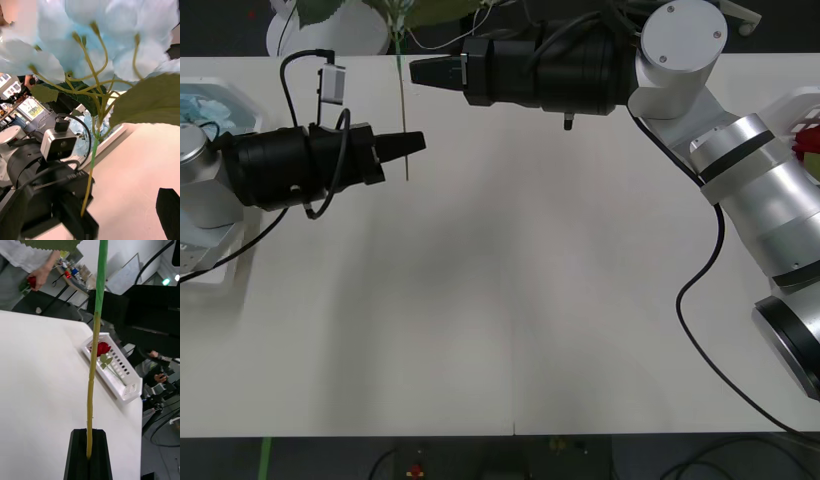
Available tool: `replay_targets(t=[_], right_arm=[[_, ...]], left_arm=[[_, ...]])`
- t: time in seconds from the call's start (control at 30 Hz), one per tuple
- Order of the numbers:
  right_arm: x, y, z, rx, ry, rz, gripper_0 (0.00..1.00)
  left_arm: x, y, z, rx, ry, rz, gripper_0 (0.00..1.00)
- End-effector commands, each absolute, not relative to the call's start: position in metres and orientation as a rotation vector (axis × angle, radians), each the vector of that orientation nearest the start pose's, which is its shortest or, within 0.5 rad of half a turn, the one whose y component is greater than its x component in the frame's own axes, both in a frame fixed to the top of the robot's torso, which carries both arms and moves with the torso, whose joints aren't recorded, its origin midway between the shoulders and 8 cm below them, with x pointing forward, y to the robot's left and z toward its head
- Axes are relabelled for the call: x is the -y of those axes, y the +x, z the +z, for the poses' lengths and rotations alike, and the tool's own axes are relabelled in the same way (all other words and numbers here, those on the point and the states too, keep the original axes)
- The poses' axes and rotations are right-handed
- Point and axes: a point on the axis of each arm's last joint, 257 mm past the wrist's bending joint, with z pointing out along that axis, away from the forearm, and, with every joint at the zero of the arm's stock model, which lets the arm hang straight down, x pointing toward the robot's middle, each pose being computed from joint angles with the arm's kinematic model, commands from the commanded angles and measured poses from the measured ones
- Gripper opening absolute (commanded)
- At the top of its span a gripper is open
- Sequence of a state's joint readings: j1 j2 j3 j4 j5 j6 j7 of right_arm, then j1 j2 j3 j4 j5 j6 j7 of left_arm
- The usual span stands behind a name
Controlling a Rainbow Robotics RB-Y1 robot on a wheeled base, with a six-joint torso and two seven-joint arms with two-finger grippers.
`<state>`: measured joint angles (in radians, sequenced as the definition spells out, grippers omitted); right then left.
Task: Put the red flowers into the right box and the blue flowers into the left box
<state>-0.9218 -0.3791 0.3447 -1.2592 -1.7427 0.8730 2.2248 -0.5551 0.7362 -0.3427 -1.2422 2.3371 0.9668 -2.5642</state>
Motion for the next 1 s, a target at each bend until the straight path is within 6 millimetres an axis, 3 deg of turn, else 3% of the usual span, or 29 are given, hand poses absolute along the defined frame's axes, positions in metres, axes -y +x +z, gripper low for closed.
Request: replay_targets(t=[0.03, 0.3, 0.4, 0.6, 0.63, 0.7, 0.73, 0.77, 1.0], right_arm=[[-0.082, 0.524, 0.025, -1.545, -0.966, 1.09, 0.99], [-0.035, 0.52, 0.007, -1.611, -1.108, 0.973, 0.99], [-0.01, 0.515, -0.003, -1.638, -1.191, 0.907, 0.99], [0.055, 0.506, -0.027, -1.632, -1.433, 0.711, 0.99], [0.061, 0.504, -0.03, -1.631, -1.448, 0.701, 0.99], [0.077, 0.498, -0.037, -1.614, -1.493, 0.675, 0.99], [0.077, 0.498, -0.037, -1.614, -1.493, 0.675, 0.99], [0.092, 0.49, -0.046, -1.599, -1.528, 0.646, 0.99], [0.128, 0.472, -0.07, -1.533, -1.62, 0.497, 0.99]], left_arm=[[-0.195, 0.52, -0.097, -1.706, 0.56, -1.095, 0.0], [-0.301, 0.514, -0.096, -1.783, 0.478, -0.888, 0.0], [-0.348, 0.514, -0.093, -1.823, 0.477, -0.733, 0.0], [-0.465, 0.511, -0.085, -1.925, 0.48, -0.336, 0.0], [-0.476, 0.51, -0.083, -1.934, 0.474, -0.308, 0.0], [-0.511, 0.501, -0.079, -1.97, 0.467, -0.213, 0.0], [-0.511, 0.501, -0.079, -1.97, 0.467, -0.213, 0.0], [-0.543, 0.489, -0.077, -2.019, 0.463, -0.121, 0.0], [-0.62, 0.453, -0.075, -2.165, 0.416, 0.128, 0.0]])
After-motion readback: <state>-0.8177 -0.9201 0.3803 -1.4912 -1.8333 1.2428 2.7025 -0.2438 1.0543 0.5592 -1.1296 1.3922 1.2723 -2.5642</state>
